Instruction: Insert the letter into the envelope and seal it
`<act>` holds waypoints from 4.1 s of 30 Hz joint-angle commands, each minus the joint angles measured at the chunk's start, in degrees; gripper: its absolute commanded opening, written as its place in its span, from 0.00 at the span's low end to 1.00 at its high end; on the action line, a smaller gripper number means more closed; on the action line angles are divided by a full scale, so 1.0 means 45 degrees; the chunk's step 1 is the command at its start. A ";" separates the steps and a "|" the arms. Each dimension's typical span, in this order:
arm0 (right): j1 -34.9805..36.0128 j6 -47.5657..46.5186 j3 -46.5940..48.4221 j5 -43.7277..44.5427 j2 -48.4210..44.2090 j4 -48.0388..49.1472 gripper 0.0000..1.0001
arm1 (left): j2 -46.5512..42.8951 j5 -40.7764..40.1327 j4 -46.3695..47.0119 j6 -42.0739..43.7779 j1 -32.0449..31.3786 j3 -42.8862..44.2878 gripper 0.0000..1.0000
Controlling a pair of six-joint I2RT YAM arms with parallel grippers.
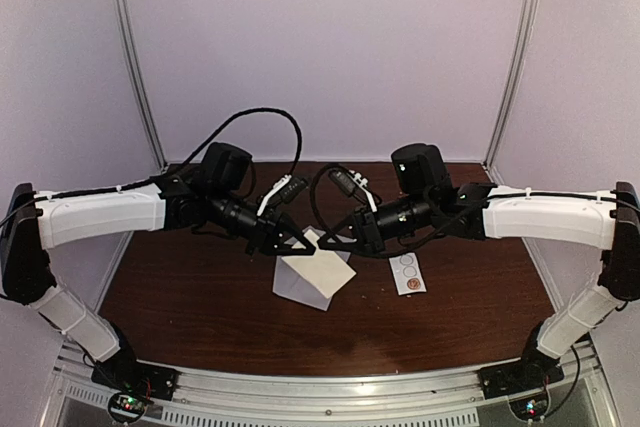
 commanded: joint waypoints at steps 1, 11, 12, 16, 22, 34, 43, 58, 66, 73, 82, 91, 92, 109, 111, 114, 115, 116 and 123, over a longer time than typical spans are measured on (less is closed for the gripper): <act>0.0134 -0.0174 0.0287 -0.0236 -0.0017 0.0160 0.00 | 0.0100 0.0140 0.0066 0.0263 -0.0058 0.0363 0.00; 0.0126 0.0937 -0.0915 0.1771 -0.1562 0.3090 0.00 | -0.1740 -0.3427 0.3269 -0.2145 -0.0064 -0.1050 0.67; 0.0134 0.1129 -0.1121 0.2065 -0.1784 0.3652 0.00 | -0.2105 -0.3904 0.4167 -0.2852 -0.0052 -0.1480 0.69; 0.0159 0.2140 -0.2212 0.3074 -0.2506 0.6587 0.00 | -0.3229 -0.5537 0.7675 -0.5543 -0.0067 -0.3177 0.76; 0.0191 0.3367 -0.3084 0.4091 -0.2747 1.0126 0.00 | -0.3303 -0.4503 1.0445 -0.7370 -0.0377 -0.3788 0.79; 0.0383 0.3969 -0.3480 0.4569 -0.2547 1.2186 0.00 | -0.2732 -0.4384 1.2653 -0.8609 -0.1080 -0.3793 0.51; 0.0490 0.3747 -0.3174 0.4249 -0.2253 1.1665 0.00 | -0.2367 -0.4389 1.2725 -0.8683 -0.1085 -0.3367 0.34; 0.0554 0.3313 -0.3028 0.4071 -0.2224 1.0755 0.00 | -0.2464 -0.4499 1.2548 -0.8642 -0.1079 -0.3415 0.20; 0.0563 0.3027 -0.2999 0.4417 -0.2450 0.9980 0.00 | -0.2740 -0.4803 1.1757 -0.8329 -0.1085 -0.3376 0.00; 0.0559 0.2099 -0.2736 0.6317 -0.3054 0.6978 0.37 | -0.3383 -0.5191 0.6239 -0.6195 -0.0198 -0.2270 0.00; 0.0088 0.2646 -0.2708 0.9120 -0.1866 0.3856 0.67 | -0.3791 -0.4400 0.1942 -0.3541 0.4051 -0.1357 0.00; -0.1277 0.3664 -0.1754 0.8704 0.1537 0.3059 0.72 | -0.3521 -0.4611 0.2194 -0.2468 0.5548 -0.1679 0.00; -0.1386 0.3687 -0.1700 0.8588 0.1865 0.3106 0.73 | -0.3495 -0.4523 0.2195 -0.2475 0.5645 -0.1762 0.00; -0.1849 0.3915 -0.0032 0.8198 0.5637 0.2904 0.74 | -0.2958 -0.3183 0.2036 -0.2255 0.5751 -0.1863 0.00; -0.1848 0.3991 0.0068 0.8321 0.5792 0.2857 0.74 | -0.2954 -0.3176 0.2038 -0.2246 0.5751 -0.1863 0.00; -0.1859 0.4063 0.0144 0.8439 0.5988 0.2755 0.74 | -0.3025 -0.3226 0.2004 -0.2230 0.5751 -0.1858 0.00; -0.1862 0.4081 0.0154 0.8440 0.6062 0.2762 0.74 | -0.3030 -0.3239 0.1990 -0.2233 0.5751 -0.1852 0.00; -0.1860 0.4100 0.0179 0.8372 0.6151 0.2754 0.74 | -0.3030 -0.3263 0.1957 -0.2217 0.5751 -0.1835 0.00; -0.1849 0.4215 0.0277 0.7833 0.6613 0.3002 0.74 | -0.3016 -0.3269 0.1903 -0.2183 0.5751 -0.1824 0.00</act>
